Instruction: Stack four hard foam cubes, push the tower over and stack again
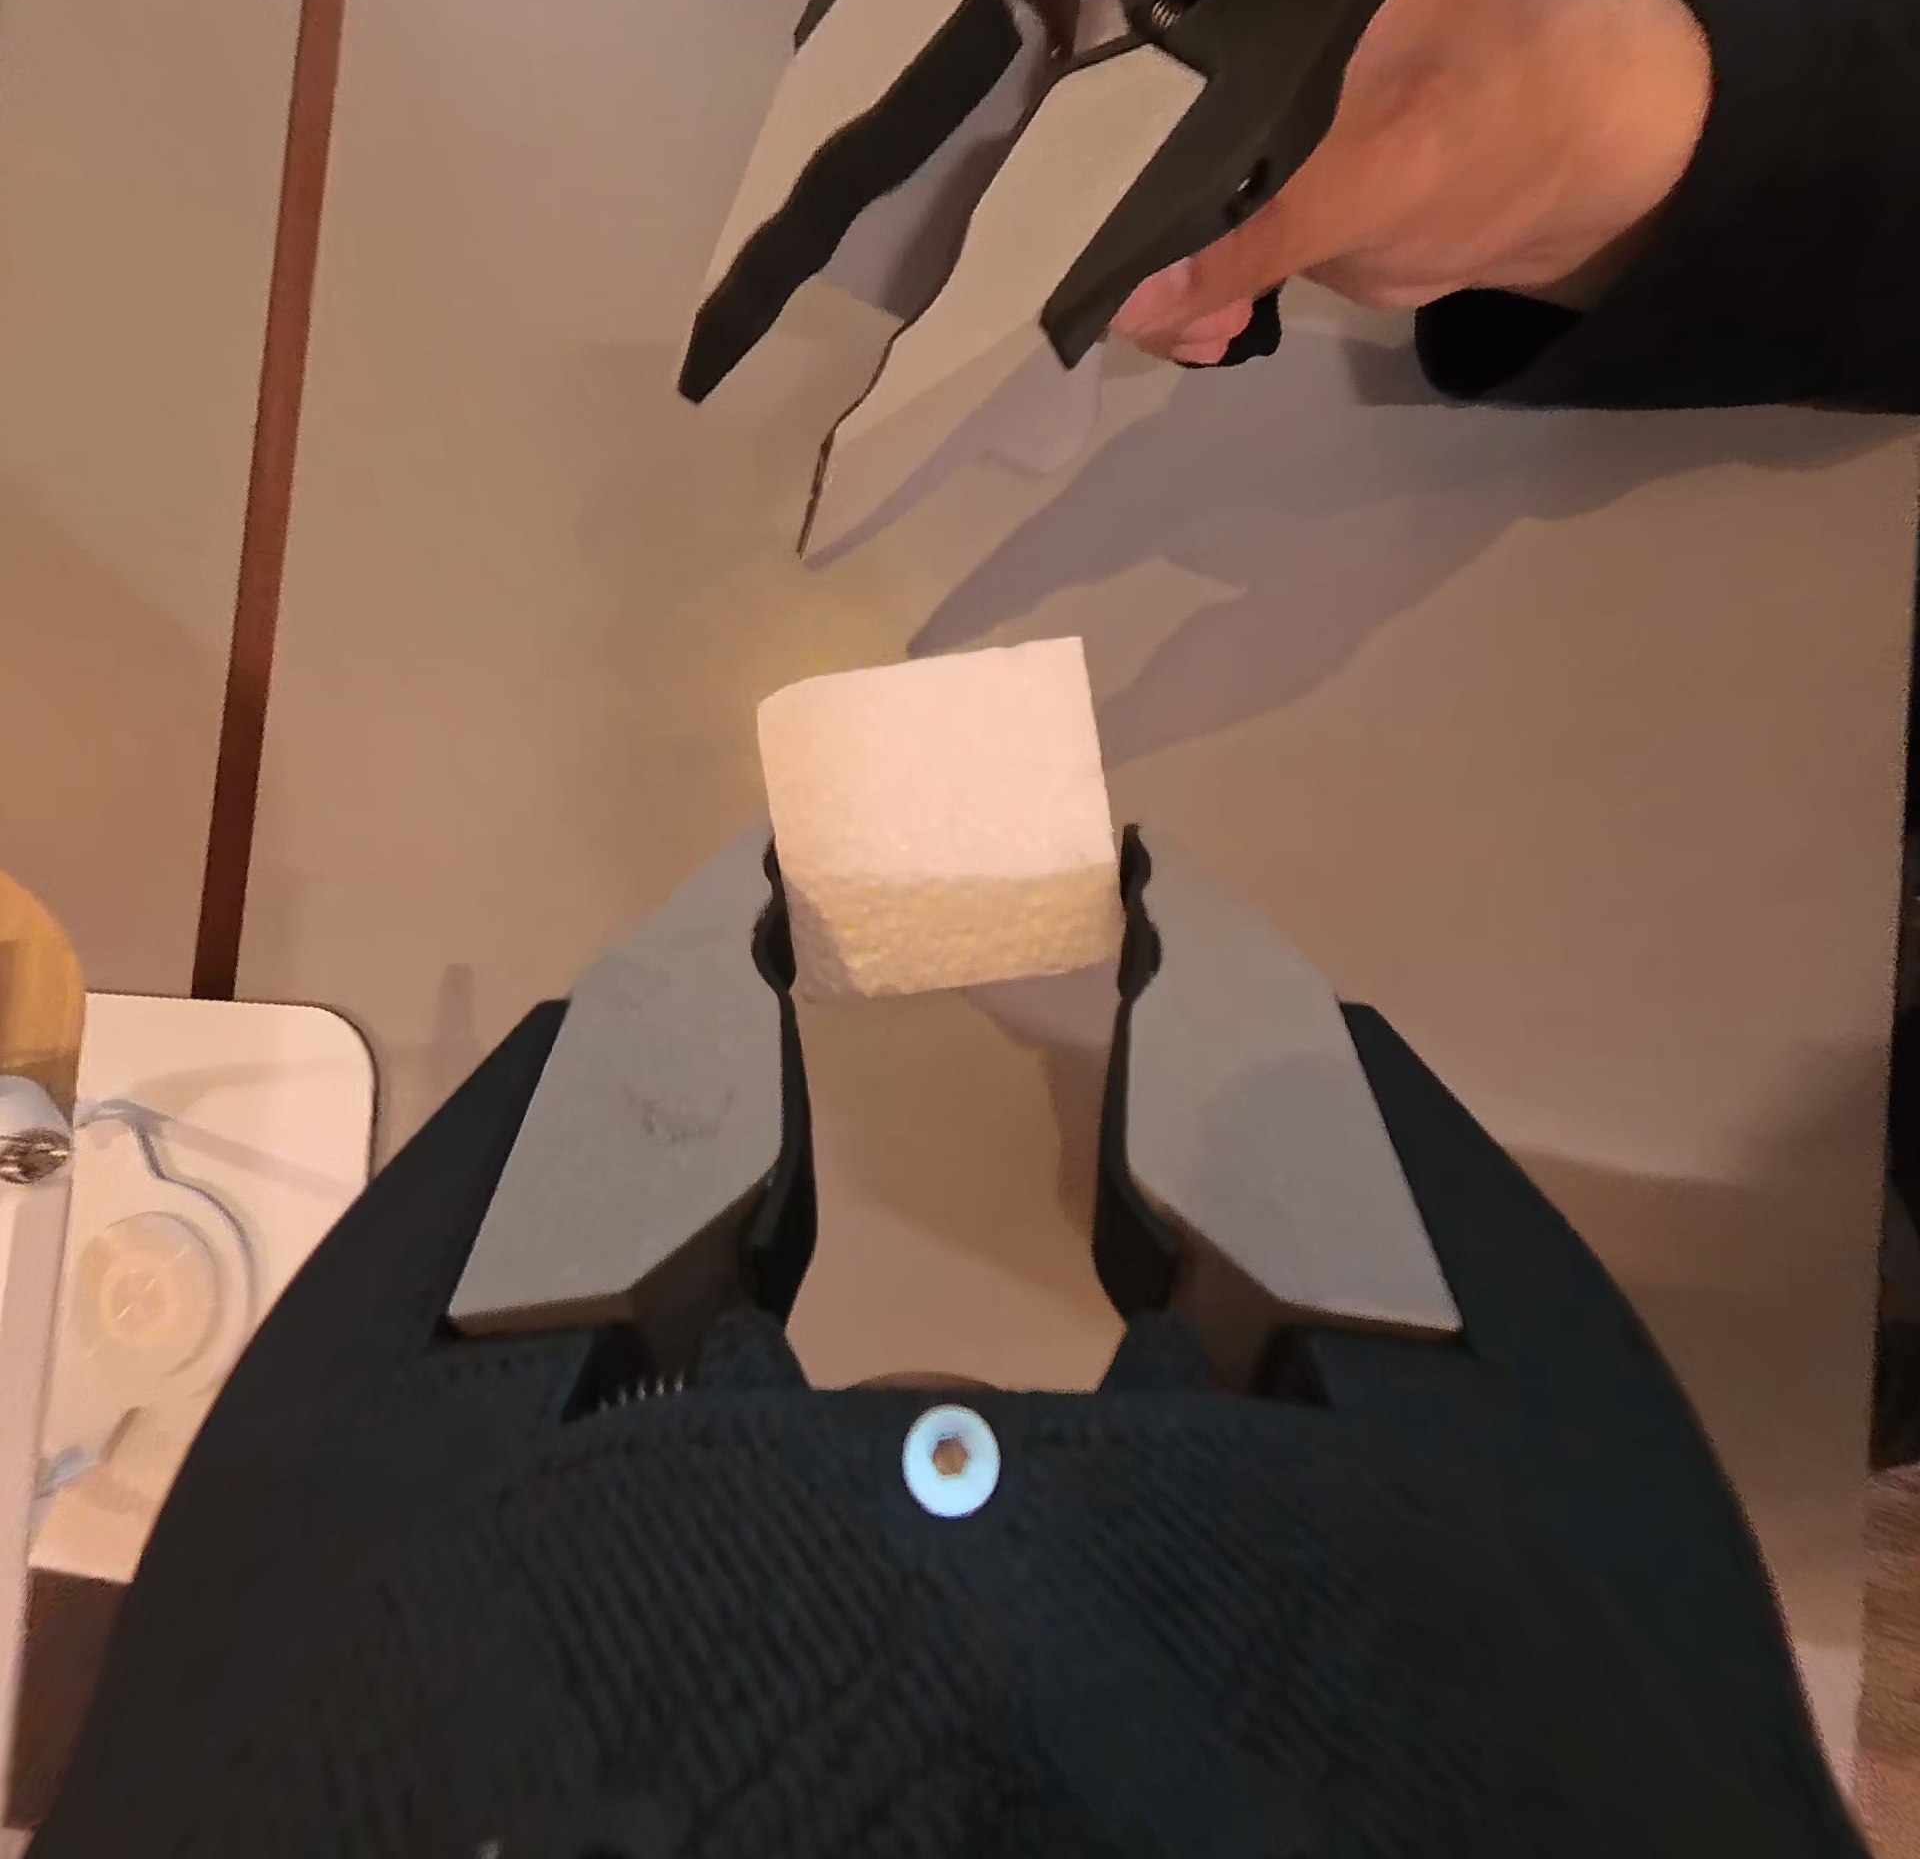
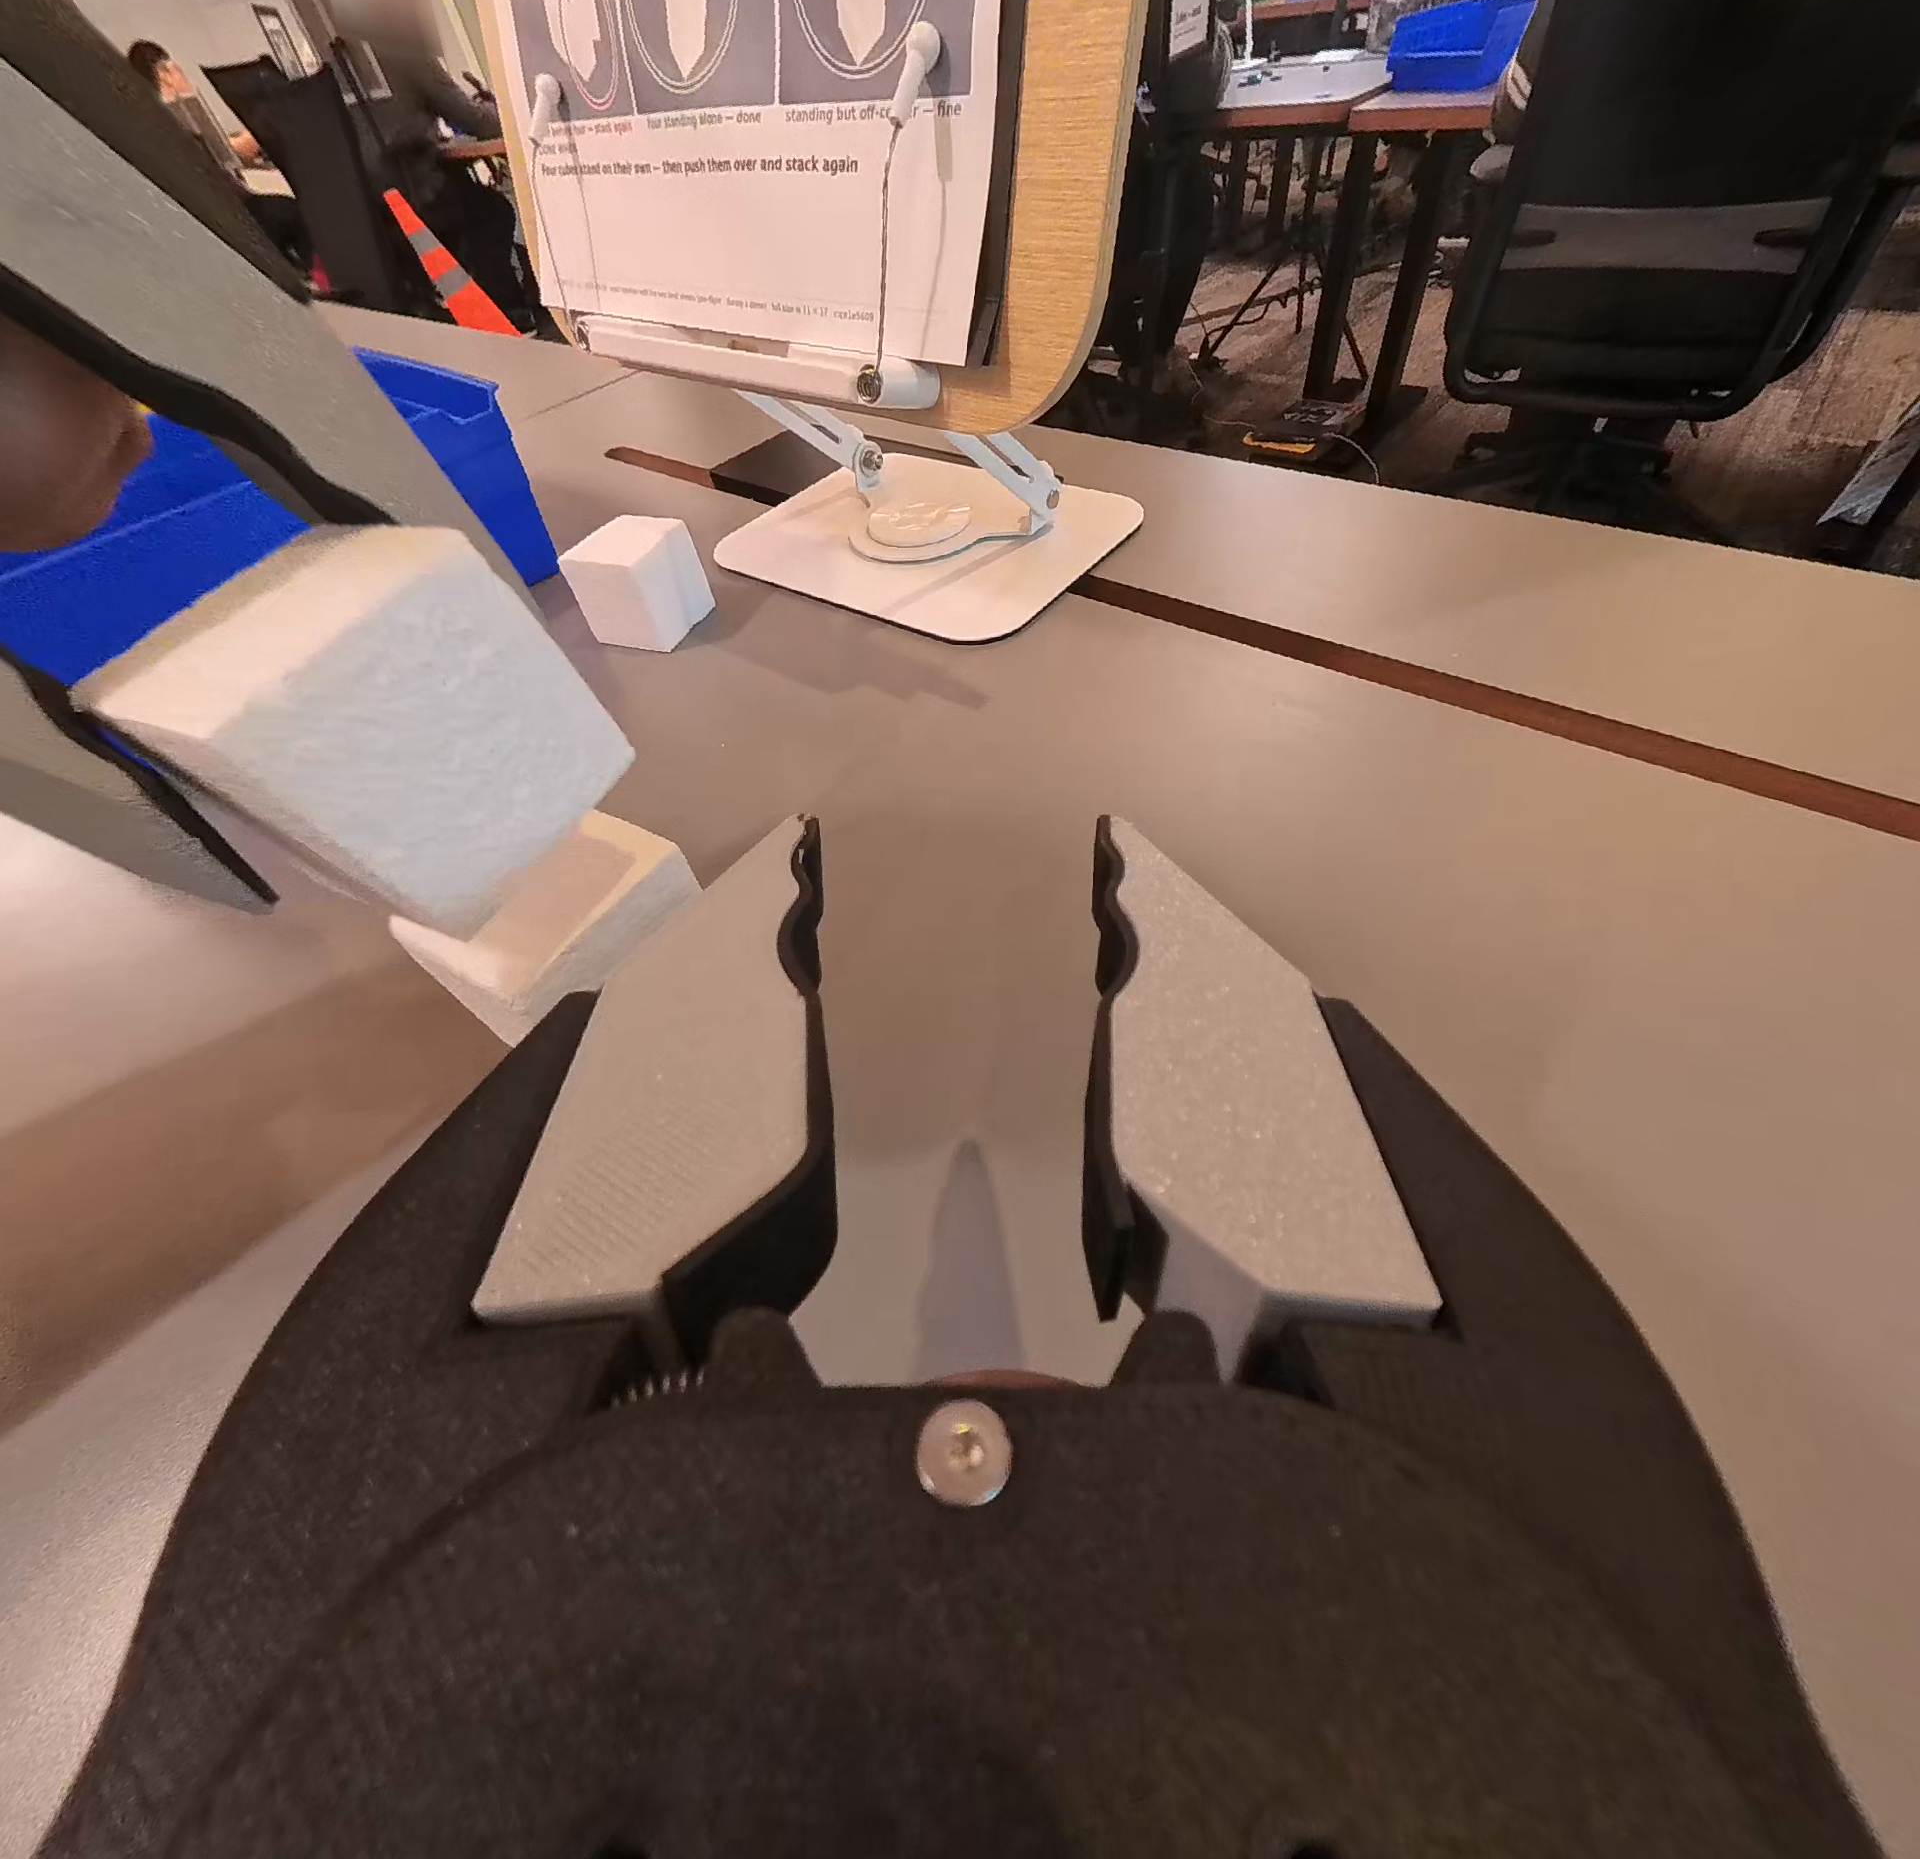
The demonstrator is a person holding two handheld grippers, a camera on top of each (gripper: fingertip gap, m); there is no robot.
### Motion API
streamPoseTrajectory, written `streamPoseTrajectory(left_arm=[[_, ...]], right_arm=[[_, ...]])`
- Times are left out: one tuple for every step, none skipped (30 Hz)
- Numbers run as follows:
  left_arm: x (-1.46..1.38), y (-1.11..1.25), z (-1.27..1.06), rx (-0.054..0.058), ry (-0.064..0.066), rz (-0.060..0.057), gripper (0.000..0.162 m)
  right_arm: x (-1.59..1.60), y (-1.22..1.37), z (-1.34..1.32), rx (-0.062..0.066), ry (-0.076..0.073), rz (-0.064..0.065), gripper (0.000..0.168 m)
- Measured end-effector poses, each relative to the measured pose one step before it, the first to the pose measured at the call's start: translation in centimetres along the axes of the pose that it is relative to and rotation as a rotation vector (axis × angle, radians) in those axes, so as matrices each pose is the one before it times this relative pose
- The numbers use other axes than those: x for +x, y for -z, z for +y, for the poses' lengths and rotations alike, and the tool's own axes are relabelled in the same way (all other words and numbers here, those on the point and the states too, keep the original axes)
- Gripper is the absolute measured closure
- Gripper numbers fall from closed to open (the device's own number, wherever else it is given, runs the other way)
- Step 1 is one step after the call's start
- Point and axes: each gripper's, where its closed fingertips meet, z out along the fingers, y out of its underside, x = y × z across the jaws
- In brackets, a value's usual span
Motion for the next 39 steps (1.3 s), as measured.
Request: streamPoseTrajectory(left_arm=[[-0.027, -0.174, 0.235, -0.0061, 0.0192, 0.0115, 0.101], [-0.086, -0.165, 0.224, -0.0072, 0.0111, 0.0042, 0.101], [-0.145, -0.138, 0.209, -0.0066, 0.0003, -0.0057, 0.101], [-0.067, -0.118, 0.140, -0.0028, -0.0032, -0.0030, 0.101], [0.026, -0.098, 0.052, 0.0006, -0.0010, 0.0028, 0.101], [-0.004, -0.072, 0.019, 0.0012, 0.0003, 0.0011, 0.101], [0.009, -0.066, 0.015, -0.0001, 0.0006, 0.0017, 0.101], [0.056, -0.078, 0.017, -0.0005, 0.0010, 0.0052, 0.101], [0.088, -0.090, 0.039, -0.0028, -0.0002, 0.0062, 0.101], [0.068, -0.097, 0.109, -0.0071, -0.0033, 0.0037, 0.101], [0.078, -0.067, 0.113, -0.0075, -0.0057, 0.0038, 0.101], [0.136, -0.046, 0.077, -0.0048, -0.0056, 0.0070, 0.101], [0.131, -0.015, 0.068, -0.0036, -0.0045, 0.0068, 0.101], [0.044, 0.009, 0.053, -0.0027, -0.0046, 0.0026, 0.101], [-0.018, 0.025, 0.061, -0.0021, -0.0040, -0.0004, 0.101], [-0.053, 0.029, 0.054, -0.0010, -0.0022, -0.0006, 0.101], [-0.083, 0.015, 0.012, 0.0014, -0.0010, -0.0012, 0.101], [-0.070, 0.005, 0.013, 0.0022, -0.0008, 0.0004, 0.101], [-0.015, -0.019, -0.004, 0.0020, -0.0008, 0.0045, 0.101], [0.065, -0.049, 0.005, 0.0008, -0.0004, 0.0088, 0.101], [0.155, -0.110, 0.020, -0.0014, -0.0010, 0.0130, 0.101], [0.165, -0.147, 0.057, -0.0043, -0.0035, 0.0116, 0.101], [0.097, -0.110, -0.027, -0.0004, -0.0041, 0.0069, 0.101], [-0.012, -0.032, -0.098, 0.0027, -0.0035, -0.0004, 0.101], [-0.152, -0.027, -0.037, -0.0017, -0.0038, -0.0083, 0.101], [-0.089, -0.042, -0.028, -0.0003, -0.0030, -0.0048, 0.101], [0.070, -0.035, -0.061, 0.0031, 0.0006, 0.0059, 0.101], [0.038, -0.021, -0.033, 0.0016, 0.0012, 0.0042, 0.100], [-0.071, -0.003, -0.005, 0.0009, -0.0004, -0.0041, 0.100], [-0.069, 0.014, 0.004, 0.0010, -0.0004, -0.0030, 0.100], [-0.043, 0.009, 0.014, 0.0013, 0.0006, -0.0015, 0.100], [-0.070, 0.013, 0.026, -0.0002, 0.0008, -0.0030, 0.100], [-0.110, 0.037, 0.025, -0.0003, -0.0004, -0.0057, 0.100], [-0.117, 0.055, -0.029, 0.0021, -0.0011, -0.0063, 0.100], [-0.054, 0.084, -0.085, 0.0042, 0.0001, -0.0028, 0.101], [0.011, 0.077, -0.094, 0.0047, 0.0017, 0.0025, 0.101], [-0.001, 0.040, -0.068, 0.0020, 0.0012, 0.0019, 0.101], [-0.006, -0.007, 0.021, -0.0031, -0.0002, 0.0014, 0.101], [0.015, -0.060, 0.096, -0.0071, -0.0015, 0.0020, 0.100]], right_arm=[[0.000, -0.007, 0.010, -0.0010, 0.0002, -0.0001, 0.118], [-0.001, -0.006, 0.001, -0.0002, 0.0004, 0.0002, 0.118], [0.009, 0.003, -0.008, 0.0006, -0.0001, 0.0002, 0.118], [0.002, 0.004, -0.006, 0.0005, -0.0006, 0.0000, 0.118], [0.002, 0.001, -0.002, 0.0000, -0.0007, -0.0005, 0.118], [0.005, 0.000, -0.003, 0.0001, -0.0006, -0.0003, 0.118], [-0.009, -0.011, 0.007, 0.0001, -0.0001, -0.0002, 0.118], [-0.007, -0.003, 0.007, -0.0006, 0.0003, -0.0002, 0.118], [-0.011, -0.012, 0.018, -0.0008, 0.0004, -0.0002, 0.118], [-0.006, -0.009, 0.025, -0.0005, 0.0002, -0.0002, 0.118], [-0.011, -0.015, 0.006, -0.0008, 0.0003, -0.0005, 0.118], [-0.009, -0.011, 0.020, -0.0010, 0.0007, -0.0001, 0.118], [0.001, 0.002, -0.007, -0.0001, 0.0009, 0.0007, 0.118], [-0.004, 0.002, -0.006, 0.0006, 0.0002, 0.0001, 0.118], [-0.013, 0.006, -0.016, 0.0005, -0.0008, -0.0009, 0.118], [-0.020, 0.003, -0.003, 0.0004, -0.0004, -0.0007, 0.118], [0.007, -0.004, 0.004, -0.0004, 0.0008, 0.0006, 0.118], [0.003, -0.009, 0.008, -0.0007, 0.0010, 0.0007, 0.118], [0.001, 0.001, 0.002, -0.0002, 0.0003, 0.0000, 0.118], [-0.003, -0.009, 0.010, -0.0001, 0.0000, 0.0002, 0.118], [0.017, -0.004, 0.017, -0.0008, 0.0002, 0.0005, 0.118], [0.021, -0.016, 0.016, -0.0009, 0.0003, 0.0007, 0.118], [0.018, 0.002, 0.016, -0.0005, -0.0001, 0.0003, 0.118], [0.012, -0.013, 0.008, -0.0003, -0.0004, -0.0001, 0.118], [0.007, -0.009, 0.007, 0.0000, -0.0001, 0.0000, 0.118], [-0.003, -0.006, 0.001, -0.0002, 0.0002, 0.0002, 0.118], [-0.008, -0.002, 0.008, -0.0007, 0.0007, -0.0004, 0.118], [-0.020, 0.002, -0.004, -0.0002, 0.0011, 0.0001, 0.118], [-0.015, 0.003, -0.016, 0.0008, 0.0009, 0.0001, 0.118], [-0.010, -0.007, -0.002, 0.0000, 0.0003, -0.0004, 0.119], [-0.024, -0.009, 0.008, -0.0007, -0.0001, -0.0007, 0.118], [-0.013, -0.006, 0.017, -0.0006, 0.0001, -0.0006, 0.118], [-0.013, 0.000, -0.012, 0.0003, 0.0007, -0.0002, 0.118], [-0.018, 0.006, -0.010, 0.0003, 0.0009, -0.0001, 0.119], [-0.013, 0.001, -0.010, 0.0001, 0.0006, -0.0001, 0.119], [-0.008, 0.004, -0.001, 0.0003, 0.0000, 0.0000, 0.119], [0.005, 0.002, 0.000, -0.0001, -0.0004, -0.0005, 0.119], [-0.006, 0.004, 0.007, -0.0005, -0.0003, -0.0002, 0.119], [0.008, -0.007, -0.004, 0.0001, -0.0001, 0.0001, 0.119]])
